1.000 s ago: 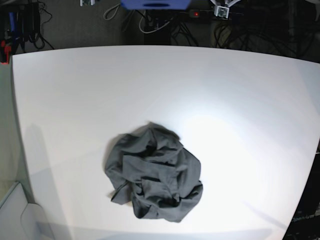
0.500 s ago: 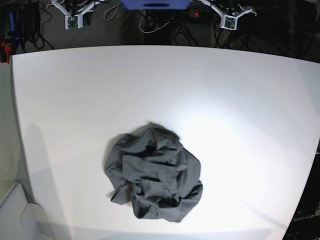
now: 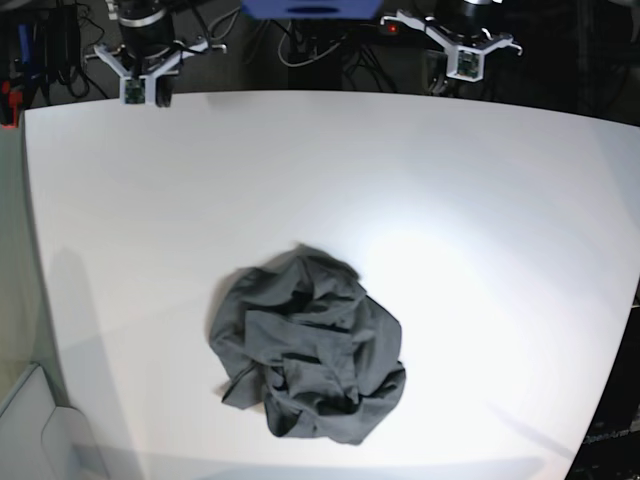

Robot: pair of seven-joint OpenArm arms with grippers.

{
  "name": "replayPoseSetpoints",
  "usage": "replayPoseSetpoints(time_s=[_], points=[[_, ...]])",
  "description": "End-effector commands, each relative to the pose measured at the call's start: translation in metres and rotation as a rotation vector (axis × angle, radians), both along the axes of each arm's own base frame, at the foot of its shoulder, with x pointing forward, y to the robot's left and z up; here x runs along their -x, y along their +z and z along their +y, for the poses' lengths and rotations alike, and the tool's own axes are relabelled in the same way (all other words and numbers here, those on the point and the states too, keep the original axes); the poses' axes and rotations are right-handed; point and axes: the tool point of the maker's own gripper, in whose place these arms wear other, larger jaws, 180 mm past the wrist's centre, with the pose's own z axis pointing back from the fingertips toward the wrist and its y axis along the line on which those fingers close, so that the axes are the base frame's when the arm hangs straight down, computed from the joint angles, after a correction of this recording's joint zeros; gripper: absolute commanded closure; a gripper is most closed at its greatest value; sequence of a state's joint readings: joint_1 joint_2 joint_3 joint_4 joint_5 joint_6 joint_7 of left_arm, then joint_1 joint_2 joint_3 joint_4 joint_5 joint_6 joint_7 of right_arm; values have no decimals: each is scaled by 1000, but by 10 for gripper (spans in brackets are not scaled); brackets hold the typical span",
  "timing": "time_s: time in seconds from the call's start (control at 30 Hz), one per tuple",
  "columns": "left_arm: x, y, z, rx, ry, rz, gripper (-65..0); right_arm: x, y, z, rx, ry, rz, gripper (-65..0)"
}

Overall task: Layout the t-shirt on the table in an organized manner, then fold the t-shirt properly
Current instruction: 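Lower both grippers toward the crumpled grey t-shirt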

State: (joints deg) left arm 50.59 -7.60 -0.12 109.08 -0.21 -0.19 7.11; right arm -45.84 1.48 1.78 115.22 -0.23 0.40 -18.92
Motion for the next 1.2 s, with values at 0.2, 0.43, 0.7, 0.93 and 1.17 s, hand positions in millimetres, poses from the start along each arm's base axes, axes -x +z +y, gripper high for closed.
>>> replayPoseSetpoints(time_s=[0.2, 0.43, 0.7, 0.93, 1.17], points=[[-20, 29, -4, 13, -6, -108, -223, -47, 30, 3, -1, 16, -155, -135], [-40, 41, -5, 17, 0, -171, -223, -83, 50, 14, -8, 58, -256, -135], [-65, 58, -8, 33, 9, -252, -225, -115, 70, 23, -3, 109, -333, -136], [-76, 64, -15, 46, -9, -284, -225, -141, 73, 39, 0, 220, -264, -136], [-108, 86, -37, 85, -50, -376, -230, -140, 70, 37, 8, 221, -239, -136]])
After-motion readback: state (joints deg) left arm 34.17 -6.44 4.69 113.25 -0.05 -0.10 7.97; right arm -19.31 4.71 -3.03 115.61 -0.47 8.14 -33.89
